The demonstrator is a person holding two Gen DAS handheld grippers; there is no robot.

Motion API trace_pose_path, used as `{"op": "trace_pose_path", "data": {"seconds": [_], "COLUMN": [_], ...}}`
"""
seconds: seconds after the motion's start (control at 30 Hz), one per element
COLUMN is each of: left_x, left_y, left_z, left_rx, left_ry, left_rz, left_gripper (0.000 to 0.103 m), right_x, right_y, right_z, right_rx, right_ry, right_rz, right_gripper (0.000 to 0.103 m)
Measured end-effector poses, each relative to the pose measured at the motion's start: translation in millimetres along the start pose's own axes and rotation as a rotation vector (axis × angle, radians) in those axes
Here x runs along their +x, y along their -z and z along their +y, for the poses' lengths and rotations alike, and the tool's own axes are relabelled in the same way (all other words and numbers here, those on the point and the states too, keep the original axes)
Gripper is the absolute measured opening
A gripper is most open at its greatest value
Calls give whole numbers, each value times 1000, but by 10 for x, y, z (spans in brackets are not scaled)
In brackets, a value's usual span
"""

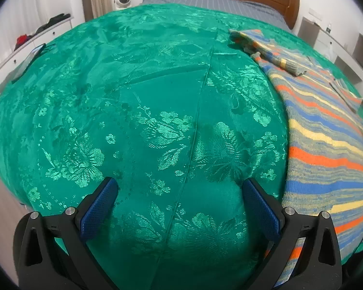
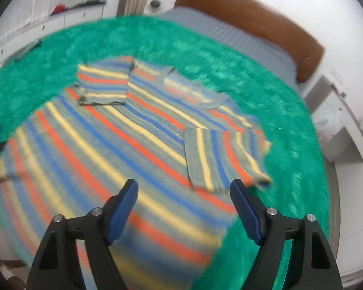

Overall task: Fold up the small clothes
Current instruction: 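Grasp a sleeve cuff with the right gripper and lay it across the body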

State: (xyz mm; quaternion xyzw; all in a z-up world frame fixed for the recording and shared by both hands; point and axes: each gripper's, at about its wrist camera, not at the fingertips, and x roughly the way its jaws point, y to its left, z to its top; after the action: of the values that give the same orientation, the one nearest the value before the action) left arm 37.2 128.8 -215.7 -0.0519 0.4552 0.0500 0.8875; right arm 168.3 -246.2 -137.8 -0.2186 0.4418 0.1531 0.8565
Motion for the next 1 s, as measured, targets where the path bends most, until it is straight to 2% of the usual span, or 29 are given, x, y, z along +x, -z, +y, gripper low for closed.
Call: {"op": "trace_pose_path", "data": {"seconds": [0.1, 0.17, 0.2, 0.23, 0.27, 0.33, 0.4, 0.53, 0.67, 0.8, 1.0], "left_x": [-4, -1, -2, -2, 0, 2, 5, 7, 4, -1, -3], "left_y": [8, 6, 6, 6, 8, 5, 5, 6, 12, 16, 17], "left_z": [3, 5, 4, 2, 4, 5, 9, 1, -6, -16, -18], "left_rx": [1, 1, 1, 1, 1, -1, -6, -10, -16, -17, -16], "left_ry": [3, 2, 2, 1, 2, 1, 0, -4, -9, -14, -15], "left_rz": [-1, -1, 0, 1, 0, -1, -3, -8, -12, -14, -16], "left_gripper": [103, 103, 103, 103, 103, 103, 103, 103, 103, 103, 103], "right_x": [572, 863, 960, 993, 965, 853, 642, 152, -65, -15, 87], "right_y": [-168, -175, -166, -157, -141, -86, 37, 573, 1158, 1660, 2071], "right_z": [-67, -133, -203, -324, -425, -686, -1088, -2105, -2762, -2909, -2900], "right_rx": [9, 28, 78, 163, 221, 333, 435, 724, 928, 1043, 1117], "right_ry": [12, 12, -15, -52, -37, -55, -25, 34, 112, 123, 172], "right_rz": [90, 140, 149, 144, 144, 110, 63, -10, 22, 88, 147], "right_gripper": [65, 64, 57, 23, 3, 4, 4, 4, 4, 4, 3]}}
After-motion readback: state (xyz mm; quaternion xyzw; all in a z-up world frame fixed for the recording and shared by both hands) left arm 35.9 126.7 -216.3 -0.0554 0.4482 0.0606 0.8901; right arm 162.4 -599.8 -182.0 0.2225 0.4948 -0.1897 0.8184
